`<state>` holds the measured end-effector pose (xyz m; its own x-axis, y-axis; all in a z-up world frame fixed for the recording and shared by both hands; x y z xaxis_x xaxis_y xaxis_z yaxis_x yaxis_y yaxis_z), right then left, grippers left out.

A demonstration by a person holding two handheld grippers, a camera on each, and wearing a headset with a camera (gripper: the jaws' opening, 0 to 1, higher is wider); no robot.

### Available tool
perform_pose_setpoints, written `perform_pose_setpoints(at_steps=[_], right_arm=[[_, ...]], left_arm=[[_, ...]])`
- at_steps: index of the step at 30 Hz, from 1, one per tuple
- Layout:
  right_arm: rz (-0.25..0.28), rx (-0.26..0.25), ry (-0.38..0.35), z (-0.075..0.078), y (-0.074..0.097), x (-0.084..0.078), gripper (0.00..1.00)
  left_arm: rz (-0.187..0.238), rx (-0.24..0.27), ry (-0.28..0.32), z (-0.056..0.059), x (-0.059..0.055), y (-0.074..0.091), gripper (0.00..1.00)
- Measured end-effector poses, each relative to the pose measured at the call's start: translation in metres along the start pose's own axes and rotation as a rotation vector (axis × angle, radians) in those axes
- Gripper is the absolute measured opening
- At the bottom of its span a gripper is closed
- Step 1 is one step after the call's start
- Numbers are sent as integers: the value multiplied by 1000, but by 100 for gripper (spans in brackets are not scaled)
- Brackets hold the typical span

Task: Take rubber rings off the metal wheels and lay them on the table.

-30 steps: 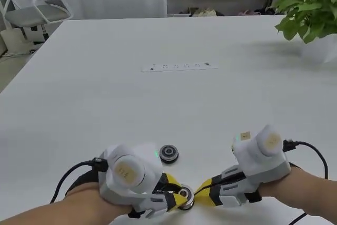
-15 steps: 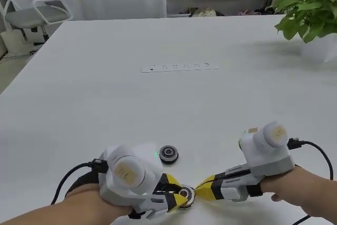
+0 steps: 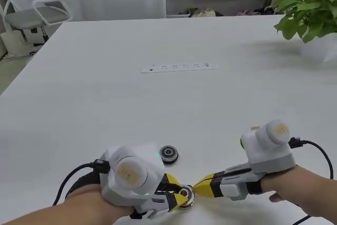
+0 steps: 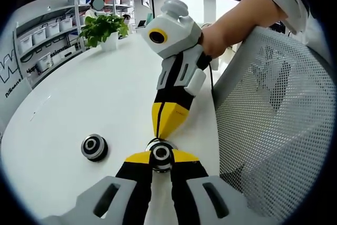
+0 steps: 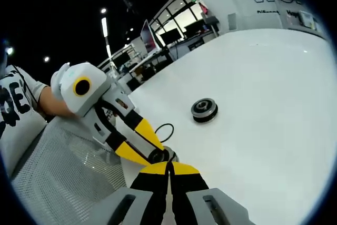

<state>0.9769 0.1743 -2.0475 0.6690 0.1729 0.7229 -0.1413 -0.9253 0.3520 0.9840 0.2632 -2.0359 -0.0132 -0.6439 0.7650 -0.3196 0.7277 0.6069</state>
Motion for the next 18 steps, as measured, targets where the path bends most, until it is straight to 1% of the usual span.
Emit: perform_pose_setpoints(at_steps=[3, 6, 11, 18], right_arm=[[1, 5, -3, -1, 0, 1, 0], [12, 23, -24, -5, -2, 2, 0], [9, 35, -19, -7, -5, 2, 0], [24, 55, -26, -9, -6, 3, 0]], left_arm=[[-2, 3, -2, 0, 0, 0, 8], [-4, 3, 0, 0, 0, 0, 8], [-5, 3, 0, 0, 0, 0, 8], [-3, 1, 3, 0, 0, 0, 8]])
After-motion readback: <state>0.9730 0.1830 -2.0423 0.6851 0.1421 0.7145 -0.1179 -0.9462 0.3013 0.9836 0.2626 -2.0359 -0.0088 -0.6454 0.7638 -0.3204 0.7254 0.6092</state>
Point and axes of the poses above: the centre of the closed fingertips' face, and the gripper's own axes: y roughly backward along the fingers, z roughly to its right, x roughly out of its top, the point moved 5 cm from there along y, roughly backward along the fingers, and after that the axes turned 14 degrees about x, right-handed, at the moved point
